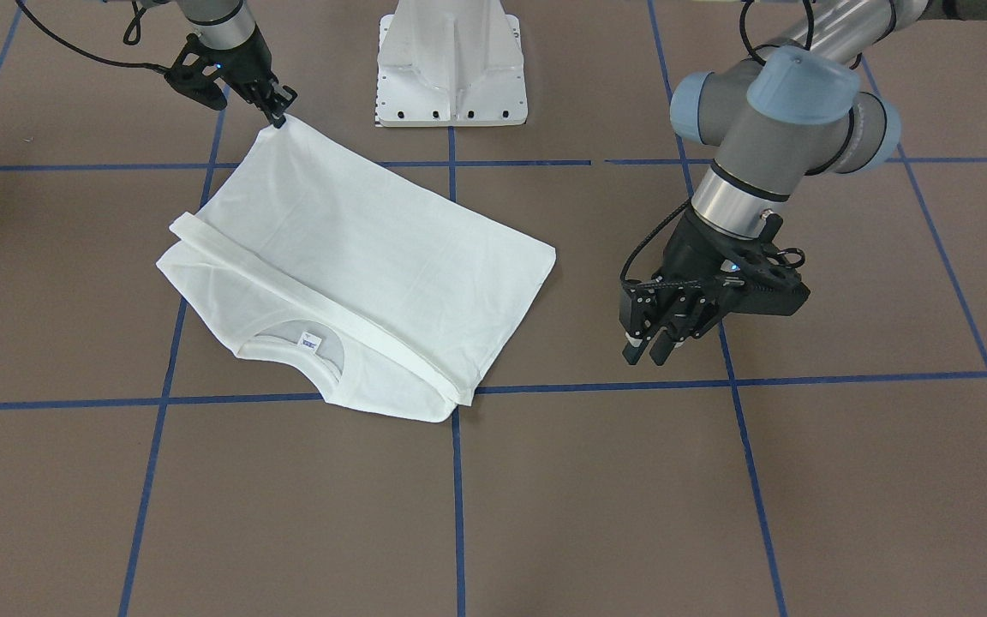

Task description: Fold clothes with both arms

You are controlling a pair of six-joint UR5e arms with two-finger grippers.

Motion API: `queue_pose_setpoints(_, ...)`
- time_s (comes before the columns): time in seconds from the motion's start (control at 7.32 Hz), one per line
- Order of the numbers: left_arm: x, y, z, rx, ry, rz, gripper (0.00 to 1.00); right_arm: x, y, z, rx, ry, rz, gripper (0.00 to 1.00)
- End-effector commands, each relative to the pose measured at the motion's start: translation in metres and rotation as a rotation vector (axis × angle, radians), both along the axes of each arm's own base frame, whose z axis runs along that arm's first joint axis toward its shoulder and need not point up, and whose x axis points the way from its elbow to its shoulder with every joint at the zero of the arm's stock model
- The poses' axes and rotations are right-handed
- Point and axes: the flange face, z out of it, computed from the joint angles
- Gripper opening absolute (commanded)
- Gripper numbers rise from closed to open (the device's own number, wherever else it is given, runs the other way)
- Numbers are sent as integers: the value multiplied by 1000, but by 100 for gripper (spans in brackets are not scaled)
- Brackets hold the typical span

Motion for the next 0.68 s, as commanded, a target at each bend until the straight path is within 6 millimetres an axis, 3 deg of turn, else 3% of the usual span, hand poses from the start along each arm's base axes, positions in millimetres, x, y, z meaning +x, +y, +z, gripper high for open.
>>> queue_pose_setpoints(0.0, 10, 46, 6, -63, 48, 28, 47, 15, -13, -18, -3, -38, 37, 100)
queue_pose_setpoints(0.27, 42, 88, 20, -210, 95, 41, 54, 50, -103, -45, 28, -104, 249, 100)
queue_pose_setpoints(0.41, 60, 107, 22, -304, 129, 40, 58, 64, -149, -71, 107, -163, 316, 100)
queue_pose_setpoints(0.55, 79, 138, 24, -371, 151, 51, 62, 72, -184, -71, 167, -156, 355, 100)
